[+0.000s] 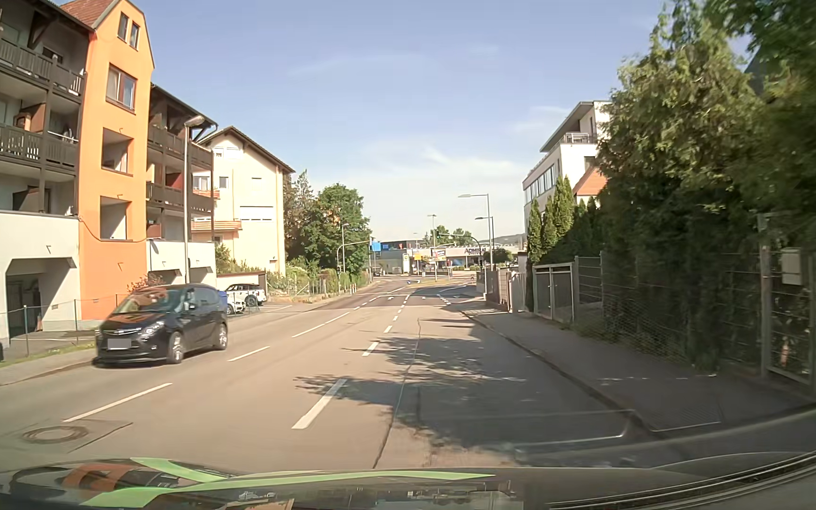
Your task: Follow the waypoints while adhering to traffic rules and regulations
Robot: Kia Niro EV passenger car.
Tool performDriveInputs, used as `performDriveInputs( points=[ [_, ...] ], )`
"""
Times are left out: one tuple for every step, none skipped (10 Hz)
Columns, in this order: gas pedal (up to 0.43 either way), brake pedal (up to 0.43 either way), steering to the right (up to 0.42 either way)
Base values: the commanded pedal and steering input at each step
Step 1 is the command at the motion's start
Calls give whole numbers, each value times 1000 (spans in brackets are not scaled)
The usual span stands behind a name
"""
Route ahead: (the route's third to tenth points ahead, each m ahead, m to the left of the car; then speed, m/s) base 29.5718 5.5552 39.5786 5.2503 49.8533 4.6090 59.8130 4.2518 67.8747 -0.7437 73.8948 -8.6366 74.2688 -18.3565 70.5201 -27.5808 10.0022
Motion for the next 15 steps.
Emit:
performDriveInputs(
  points=[
    [0, 128, -11],
    [0, 128, -9],
    [0, 128, -8],
    [0, 128, -8],
    [0, 128, -8],
    [0, 134, -7],
    [0, 134, -8],
    [0, 140, -8],
    [0, 146, -8],
    [0, 165, -8],
    [0, 165, -10],
    [0, 165, -11],
    [0, 165, -12],
    [0, 165, -12],
    [0, 165, -12]
  ],
)
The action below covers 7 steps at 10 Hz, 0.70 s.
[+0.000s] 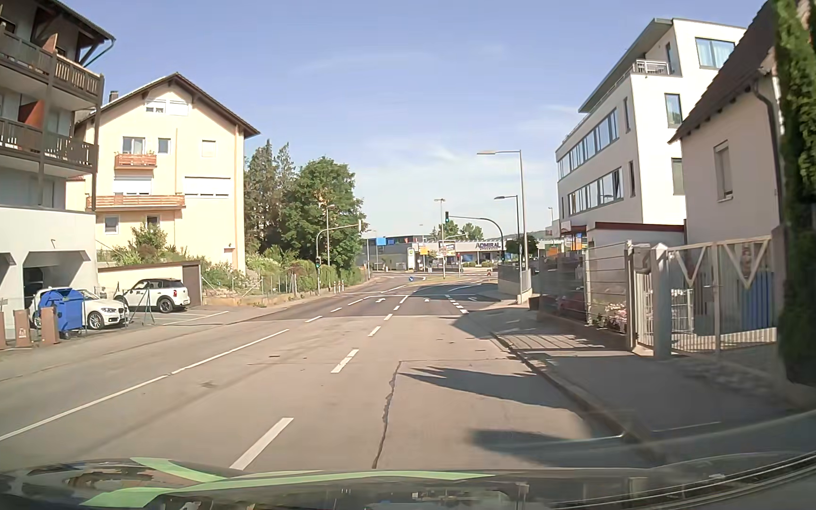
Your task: Follow the waypoints while adhering to traffic rules and regulations
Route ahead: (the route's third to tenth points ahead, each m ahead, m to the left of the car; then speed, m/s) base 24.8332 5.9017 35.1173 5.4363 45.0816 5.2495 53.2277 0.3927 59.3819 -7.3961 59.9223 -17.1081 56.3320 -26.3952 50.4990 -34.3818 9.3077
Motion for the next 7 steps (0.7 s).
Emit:
performDriveInputs(
  points=[
    [0, 165, -12],
    [0, 165, -12],
    [0, 165, -11],
    [0, 165, -11],
    [0, 165, -11],
    [0, 165, -11],
    [0, 165, -10]
  ],
)
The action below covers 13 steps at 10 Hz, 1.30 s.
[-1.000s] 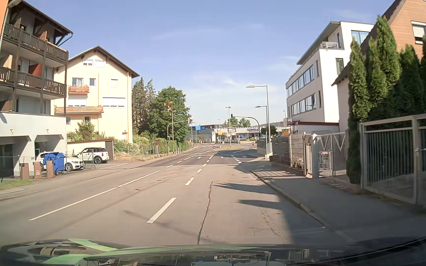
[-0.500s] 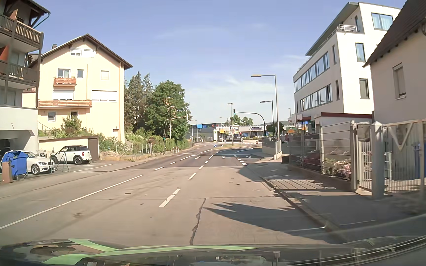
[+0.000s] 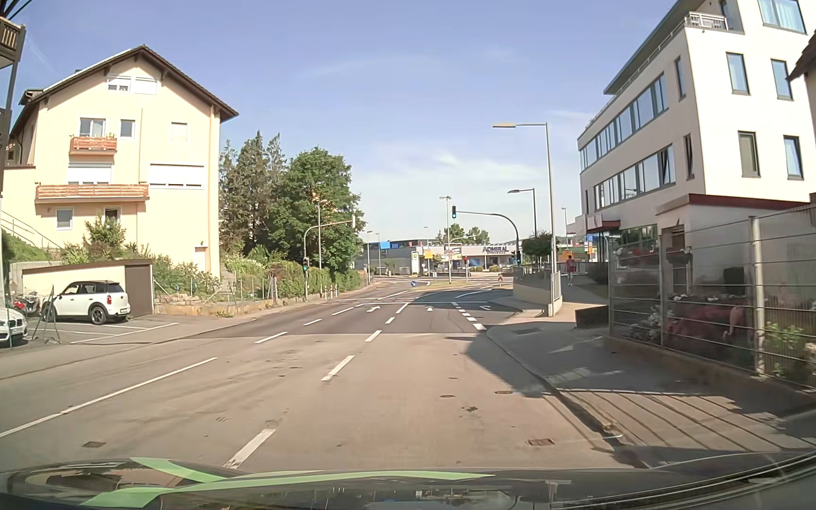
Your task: Follow the waypoints while adhering to traffic rules and regulations
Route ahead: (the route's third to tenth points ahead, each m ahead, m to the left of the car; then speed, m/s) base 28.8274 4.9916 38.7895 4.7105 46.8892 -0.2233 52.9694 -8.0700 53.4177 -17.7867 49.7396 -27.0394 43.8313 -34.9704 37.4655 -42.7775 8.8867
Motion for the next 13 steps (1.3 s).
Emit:
performDriveInputs(
  points=[
    [0, 165, -8],
    [0, 171, -2],
    [0, 171, 1],
    [0, 165, 3],
    [0, 165, 5],
    [0, 165, 7],
    [0, 165, 8],
    [0, 171, 10],
    [0, 171, 15],
    [0, 171, 27],
    [0, 177, 31],
    [0, 177, 36],
    [0, 177, 42]
  ],
)
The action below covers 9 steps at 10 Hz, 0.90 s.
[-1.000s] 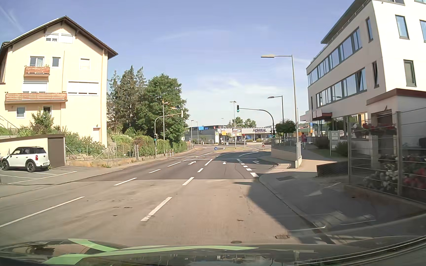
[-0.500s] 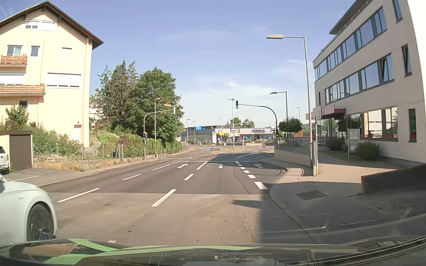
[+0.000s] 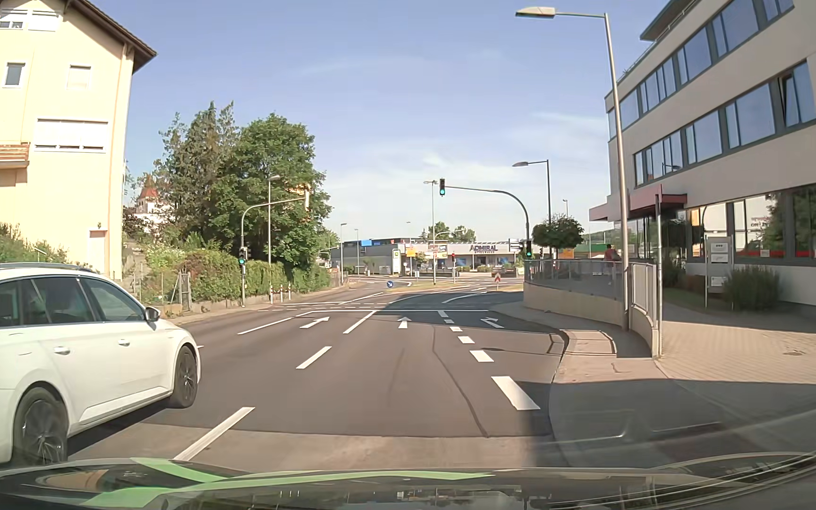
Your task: Follow the waypoints while adhering to traffic rules and regulations
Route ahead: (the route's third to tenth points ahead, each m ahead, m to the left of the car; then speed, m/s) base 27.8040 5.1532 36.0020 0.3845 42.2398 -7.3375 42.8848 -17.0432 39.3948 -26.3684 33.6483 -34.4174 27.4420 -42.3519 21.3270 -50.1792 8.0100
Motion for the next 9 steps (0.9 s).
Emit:
performDriveInputs(
  points=[
    [0, 177, 44],
    [0, 183, 44],
    [0, 183, 48],
    [0, 183, 59],
    [0, 183, 67],
    [0, 183, 69],
    [0, 177, 69],
    [0, 171, 66],
    [0, 159, 43]
  ],
)
